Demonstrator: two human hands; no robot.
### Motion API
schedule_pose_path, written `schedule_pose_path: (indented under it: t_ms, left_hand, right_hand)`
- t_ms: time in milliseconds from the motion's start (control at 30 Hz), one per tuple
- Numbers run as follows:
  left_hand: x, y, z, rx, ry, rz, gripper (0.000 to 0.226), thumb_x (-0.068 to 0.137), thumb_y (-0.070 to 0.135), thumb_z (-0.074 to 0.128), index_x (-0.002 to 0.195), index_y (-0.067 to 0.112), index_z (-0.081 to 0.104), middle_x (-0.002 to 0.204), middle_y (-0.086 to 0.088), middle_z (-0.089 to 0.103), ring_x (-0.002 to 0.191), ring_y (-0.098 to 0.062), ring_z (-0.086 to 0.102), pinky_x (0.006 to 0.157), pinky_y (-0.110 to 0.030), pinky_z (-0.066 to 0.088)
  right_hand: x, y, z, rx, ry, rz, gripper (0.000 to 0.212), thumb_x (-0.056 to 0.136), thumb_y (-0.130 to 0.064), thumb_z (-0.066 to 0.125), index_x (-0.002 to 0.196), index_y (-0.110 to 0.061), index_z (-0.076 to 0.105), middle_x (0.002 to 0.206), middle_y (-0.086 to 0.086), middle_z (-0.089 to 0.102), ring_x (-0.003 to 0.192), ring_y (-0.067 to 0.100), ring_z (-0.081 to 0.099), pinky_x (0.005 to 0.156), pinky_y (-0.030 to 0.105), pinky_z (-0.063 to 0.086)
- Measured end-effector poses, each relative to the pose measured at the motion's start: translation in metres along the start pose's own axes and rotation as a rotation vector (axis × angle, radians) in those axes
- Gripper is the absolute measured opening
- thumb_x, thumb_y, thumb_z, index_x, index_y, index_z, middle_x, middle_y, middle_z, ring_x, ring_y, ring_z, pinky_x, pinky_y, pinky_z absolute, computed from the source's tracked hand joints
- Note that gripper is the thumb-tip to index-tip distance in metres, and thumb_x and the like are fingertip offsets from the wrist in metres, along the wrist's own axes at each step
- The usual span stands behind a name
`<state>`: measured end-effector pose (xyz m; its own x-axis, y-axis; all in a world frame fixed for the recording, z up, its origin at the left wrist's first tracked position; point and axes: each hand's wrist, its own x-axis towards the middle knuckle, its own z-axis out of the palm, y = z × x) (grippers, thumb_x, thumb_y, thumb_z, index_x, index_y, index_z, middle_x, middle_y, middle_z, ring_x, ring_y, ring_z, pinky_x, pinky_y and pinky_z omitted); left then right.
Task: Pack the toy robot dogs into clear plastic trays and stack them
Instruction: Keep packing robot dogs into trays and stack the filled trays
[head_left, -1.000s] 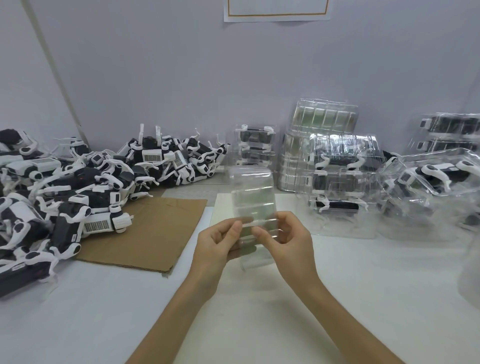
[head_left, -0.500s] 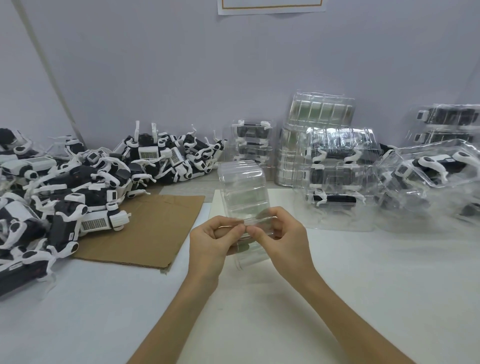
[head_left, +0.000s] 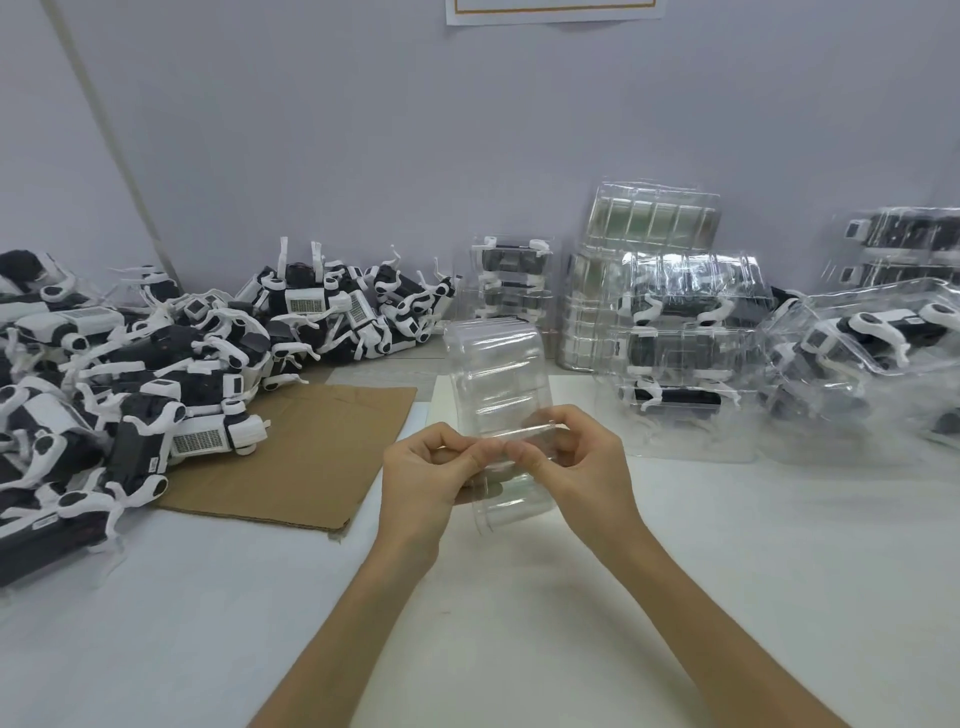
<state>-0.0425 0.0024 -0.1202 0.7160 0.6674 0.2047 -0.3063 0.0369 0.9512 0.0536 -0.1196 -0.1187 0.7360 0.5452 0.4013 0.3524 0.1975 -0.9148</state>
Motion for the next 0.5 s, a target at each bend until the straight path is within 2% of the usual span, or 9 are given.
schedule_pose_path:
  t_ms: [33,67,167,300,500]
  left_hand:
    - [0.001,0.001,-0.001,-0.002,-0.023,-0.001,0.021,0.058,0.029,0.085,0.056,0.018,0.067,0.062,-0.016,0.064,0.062,-0.030,0.064,0.058,-0.032,0.058]
    - [0.001,0.002,-0.002,-0.012,-0.055,-0.004,0.020,0.061,0.028,0.083,0.057,0.017,0.068,0.063,-0.016,0.066,0.063,-0.029,0.066,0.059,-0.033,0.059]
    - [0.001,0.003,-0.002,-0.071,-0.136,-0.017,0.015,0.072,0.022,0.077,0.060,0.018,0.069,0.079,-0.016,0.075,0.073,-0.032,0.075,0.060,-0.033,0.059]
    - [0.001,0.003,-0.001,-0.102,-0.169,-0.005,0.017,0.072,0.025,0.076,0.059,0.019,0.067,0.083,-0.015,0.076,0.076,-0.031,0.076,0.059,-0.031,0.060]
    - [0.003,0.002,-0.004,-0.134,-0.197,0.029,0.019,0.068,0.030,0.077,0.059,0.018,0.065,0.083,-0.015,0.076,0.077,-0.031,0.076,0.057,-0.030,0.059]
  right_hand:
    - [0.001,-0.001,-0.001,0.013,-0.005,0.006,0.031,0.073,-0.032,0.083,0.097,-0.021,0.066,0.079,0.003,0.076,0.074,0.027,0.071,0.068,0.033,0.054]
    - [0.002,-0.003,-0.003,0.036,-0.011,0.010,0.029,0.071,-0.034,0.082,0.095,-0.024,0.067,0.080,0.004,0.076,0.073,0.026,0.072,0.069,0.033,0.055]
    - [0.004,-0.006,-0.007,0.117,-0.045,0.012,0.021,0.069,-0.032,0.082,0.087,-0.033,0.072,0.078,0.003,0.076,0.067,0.014,0.072,0.063,0.019,0.052]
    - [0.006,-0.004,-0.011,0.168,-0.064,0.034,0.029,0.068,-0.029,0.083,0.093,-0.019,0.072,0.080,0.008,0.077,0.069,0.019,0.073,0.062,0.019,0.052]
    - [0.010,-0.001,-0.015,0.202,-0.067,0.053,0.038,0.070,-0.026,0.084,0.100,-0.007,0.071,0.088,0.015,0.076,0.077,0.034,0.073,0.068,0.030,0.058]
